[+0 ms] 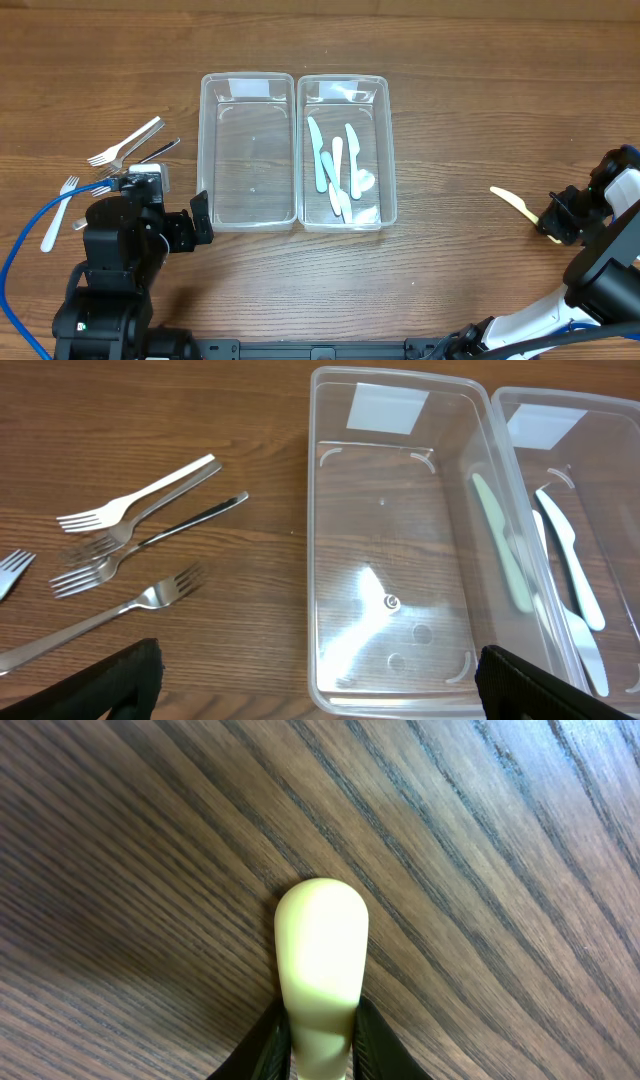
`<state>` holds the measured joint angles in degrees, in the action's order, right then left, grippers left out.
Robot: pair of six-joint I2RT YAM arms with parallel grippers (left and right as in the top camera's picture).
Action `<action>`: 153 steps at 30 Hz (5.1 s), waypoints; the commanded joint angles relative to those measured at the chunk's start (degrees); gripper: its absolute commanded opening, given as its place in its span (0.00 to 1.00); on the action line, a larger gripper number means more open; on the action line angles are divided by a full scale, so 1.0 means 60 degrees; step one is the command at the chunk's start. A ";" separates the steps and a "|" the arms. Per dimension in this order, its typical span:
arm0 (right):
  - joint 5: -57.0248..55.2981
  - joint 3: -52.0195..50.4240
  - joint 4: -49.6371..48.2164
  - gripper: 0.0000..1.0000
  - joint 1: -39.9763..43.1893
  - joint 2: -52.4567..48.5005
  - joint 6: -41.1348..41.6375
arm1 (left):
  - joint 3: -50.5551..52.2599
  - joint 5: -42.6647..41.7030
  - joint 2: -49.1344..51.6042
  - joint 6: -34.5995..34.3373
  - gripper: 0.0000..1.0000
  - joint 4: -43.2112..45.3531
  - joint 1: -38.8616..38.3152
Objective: Pack container
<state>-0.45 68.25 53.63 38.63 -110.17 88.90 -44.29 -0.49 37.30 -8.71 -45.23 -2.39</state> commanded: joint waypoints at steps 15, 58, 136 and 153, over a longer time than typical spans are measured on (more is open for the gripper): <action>-0.0178 0.0204 0.0033 0.04 -0.0073 -0.0634 -0.3413 | -0.0237 -0.0091 -0.0029 0.0168 1.00 0.0004 -0.0044; 0.0033 0.4874 0.2116 0.28 -1.0750 0.0525 -1.2338 | -0.0237 -0.0091 -0.0029 0.0164 1.00 0.0004 -0.0044; -0.0109 0.7752 0.4969 0.90 -0.5603 0.1840 -1.0808 | -0.2182 -0.0852 0.9355 -1.2364 1.00 -0.0878 0.5519; -0.0113 0.7752 0.4965 0.90 -0.5603 0.1840 -1.0812 | -0.2244 -0.0525 1.0783 -1.3540 1.00 0.0794 0.5060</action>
<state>-1.28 114.83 83.85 4.89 -99.26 23.79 -58.11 -5.19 100.71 -87.18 -40.49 28.77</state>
